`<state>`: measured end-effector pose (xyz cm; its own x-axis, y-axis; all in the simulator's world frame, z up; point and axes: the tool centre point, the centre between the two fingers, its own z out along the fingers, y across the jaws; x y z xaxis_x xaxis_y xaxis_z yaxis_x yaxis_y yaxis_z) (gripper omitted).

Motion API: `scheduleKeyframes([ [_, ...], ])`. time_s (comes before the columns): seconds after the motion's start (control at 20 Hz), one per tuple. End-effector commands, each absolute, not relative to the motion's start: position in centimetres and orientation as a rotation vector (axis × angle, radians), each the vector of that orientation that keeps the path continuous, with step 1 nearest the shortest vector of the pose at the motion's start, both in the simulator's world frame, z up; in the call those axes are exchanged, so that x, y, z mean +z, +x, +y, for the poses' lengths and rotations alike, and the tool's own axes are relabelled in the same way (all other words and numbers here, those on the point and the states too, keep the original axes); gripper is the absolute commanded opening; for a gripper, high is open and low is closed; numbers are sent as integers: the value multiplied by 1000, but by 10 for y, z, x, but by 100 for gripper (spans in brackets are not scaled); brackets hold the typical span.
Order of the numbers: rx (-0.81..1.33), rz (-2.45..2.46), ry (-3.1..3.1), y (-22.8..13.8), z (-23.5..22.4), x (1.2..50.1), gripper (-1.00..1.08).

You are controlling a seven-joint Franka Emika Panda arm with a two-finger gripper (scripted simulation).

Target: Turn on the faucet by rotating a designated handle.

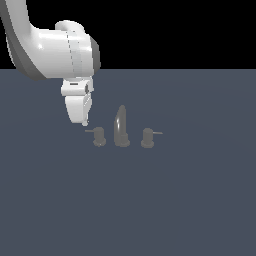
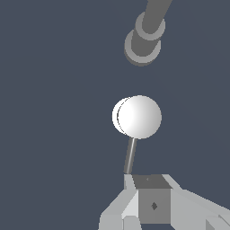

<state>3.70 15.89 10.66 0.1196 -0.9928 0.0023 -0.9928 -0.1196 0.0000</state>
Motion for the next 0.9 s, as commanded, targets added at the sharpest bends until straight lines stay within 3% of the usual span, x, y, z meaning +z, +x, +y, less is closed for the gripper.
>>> scheduleKeyframes([
  [0.0, 5, -2140, 2297, 50, 155, 94, -100],
  [0.85, 1, -2284, 2156, 81, 143, 63, -100],
])
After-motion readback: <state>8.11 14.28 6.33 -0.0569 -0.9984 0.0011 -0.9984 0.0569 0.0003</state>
